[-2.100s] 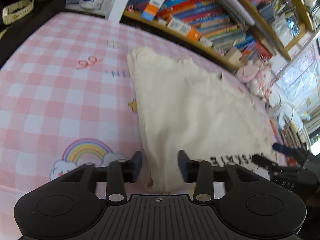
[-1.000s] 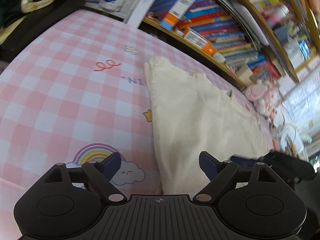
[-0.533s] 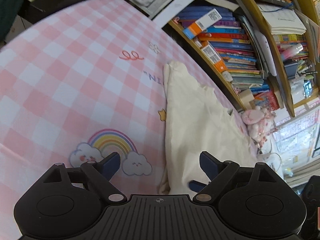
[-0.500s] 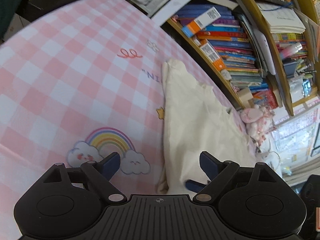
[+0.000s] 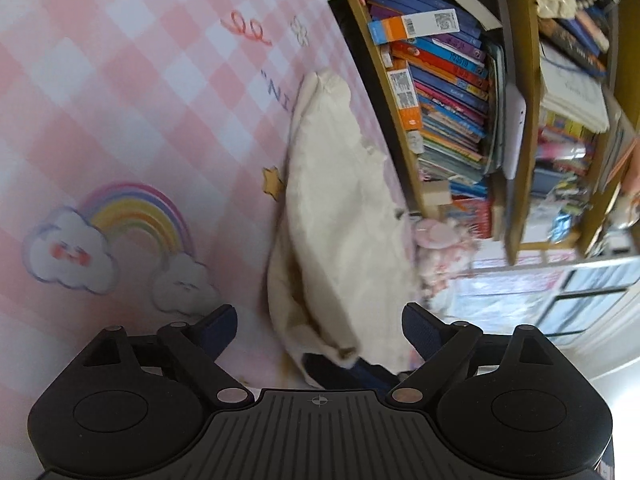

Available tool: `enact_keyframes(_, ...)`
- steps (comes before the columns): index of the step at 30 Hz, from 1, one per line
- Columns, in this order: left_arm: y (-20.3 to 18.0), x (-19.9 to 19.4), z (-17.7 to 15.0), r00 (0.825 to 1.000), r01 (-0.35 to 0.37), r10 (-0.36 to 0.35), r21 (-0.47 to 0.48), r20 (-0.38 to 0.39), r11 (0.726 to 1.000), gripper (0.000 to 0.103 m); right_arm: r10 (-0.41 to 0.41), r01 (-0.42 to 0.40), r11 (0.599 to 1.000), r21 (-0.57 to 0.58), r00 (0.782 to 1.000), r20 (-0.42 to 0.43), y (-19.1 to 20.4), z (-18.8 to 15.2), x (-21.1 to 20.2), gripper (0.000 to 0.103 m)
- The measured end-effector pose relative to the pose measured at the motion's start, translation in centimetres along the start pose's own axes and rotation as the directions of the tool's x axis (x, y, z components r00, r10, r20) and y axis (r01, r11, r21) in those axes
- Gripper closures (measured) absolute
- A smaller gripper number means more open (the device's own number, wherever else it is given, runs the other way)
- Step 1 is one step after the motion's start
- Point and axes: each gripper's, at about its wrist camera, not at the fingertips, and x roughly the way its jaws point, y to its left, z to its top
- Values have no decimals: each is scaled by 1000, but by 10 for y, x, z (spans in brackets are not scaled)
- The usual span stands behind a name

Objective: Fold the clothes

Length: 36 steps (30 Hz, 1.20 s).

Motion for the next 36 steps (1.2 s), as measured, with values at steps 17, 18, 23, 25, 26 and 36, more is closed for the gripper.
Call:
enact_keyframes(17,1,31,3,992,123,-123,-106,5,987,12,55,-55,979,198,998,7,-40,-5,-12,58)
enact_keyframes(18,1,32,3,992,122,-122,-104,5,987,12,53,-52,974,221,999,4,-47,-7,-14,50)
enact_keyframes(23,-1,32,3,993,118,-118,-93,3,989,12,28,-30,945,326,1000,11,-85,-24,-23,33)
enact_keyframes(25,-1,32,2,993,116,-117,-89,2,989,12,-1,-2,922,386,1000,8,-103,-32,-25,32)
enact_keyframes(26,-2,32,2,993,116,-116,-87,1,990,12,-7,3,903,430,1000,8,-113,-36,-25,32)
enact_keyframes(36,2,29,-5,999,36,-34,-96,18,995,55,-80,141,780,610,989,-127,-178,-15,16,26)
